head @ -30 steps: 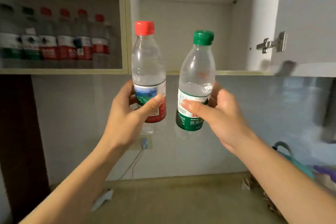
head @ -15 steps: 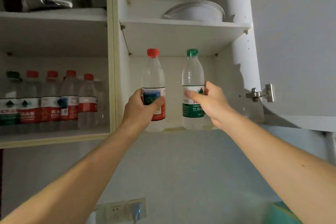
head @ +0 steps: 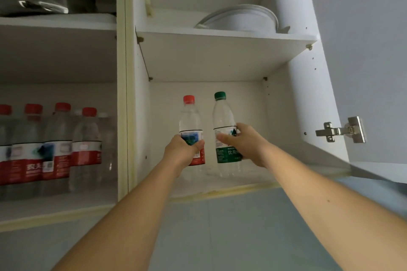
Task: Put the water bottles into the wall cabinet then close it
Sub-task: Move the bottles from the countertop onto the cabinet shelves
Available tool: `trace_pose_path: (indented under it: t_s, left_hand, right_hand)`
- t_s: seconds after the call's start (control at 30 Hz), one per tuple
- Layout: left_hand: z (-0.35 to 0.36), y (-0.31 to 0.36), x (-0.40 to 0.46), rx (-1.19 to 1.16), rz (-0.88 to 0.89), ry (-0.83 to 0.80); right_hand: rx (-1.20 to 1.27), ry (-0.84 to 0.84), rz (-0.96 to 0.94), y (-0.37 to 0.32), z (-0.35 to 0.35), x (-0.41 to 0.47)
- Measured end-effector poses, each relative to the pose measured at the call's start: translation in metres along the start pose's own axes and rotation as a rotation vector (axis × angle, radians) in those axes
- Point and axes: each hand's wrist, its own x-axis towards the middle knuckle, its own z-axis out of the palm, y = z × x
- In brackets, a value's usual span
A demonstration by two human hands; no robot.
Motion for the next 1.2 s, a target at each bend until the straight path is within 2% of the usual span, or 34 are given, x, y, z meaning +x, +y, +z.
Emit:
trace_pose_path:
  t_s: [0.23,0.4,0.5,0.57,0.63,0.7,0.8,0.9,0.97,1.1,1.2]
  left_hand:
    - [0.003,-0.002,0.007,0.068,-0.003,-0.010]
    - [-0.002,0.006,-0.002,0.193,0.002,-0.064]
    - [-0.011,0.010,-0.017,0.266,-0.009,-0.077]
    - [-0.017,0.016,-0.033,0.274,0.035,-0.016]
    - [-0.023,0.026,-0.053,0.297,0.125,0.052]
    - [-0.028,0.036,-0.077,0.327,0.250,0.100]
    - [-0.038,0.046,-0.122,0.315,0.404,0.101]
    - [-0.042,0.042,-0.174,0.311,0.407,0.069]
    - [-0.040,0.030,-0.205,0.310,0.385,0.027]
    - [-0.038,-0.004,-0.254,0.273,0.334,-0.043]
    - [-0.029,-0.045,-0.286,0.233,0.212,-0.103]
  right_hand:
    - [-0.059,-0.017,0.046,-0.003,0.009,0.012]
    - [-0.137,0.004,0.131,-0.008,0.010,0.004]
    - [-0.202,-0.002,0.109,-0.015,0.010,-0.005]
    - [-0.301,0.082,0.070,-0.020,0.008,-0.017]
    - [-0.384,0.236,-0.014,-0.023,0.004,-0.036]
    - [-0.393,0.337,-0.187,-0.022,-0.001,-0.059]
    - [-0.326,0.385,-0.407,-0.014,-0.003,-0.108]
    - [-0.294,0.319,-0.504,0.007,0.006,-0.161]
    - [-0.292,0.249,-0.493,0.028,0.018,-0.194]
    - [-0.265,0.082,-0.304,0.071,0.038,-0.236]
    - [-0.287,-0.100,-0.121,0.109,0.051,-0.266]
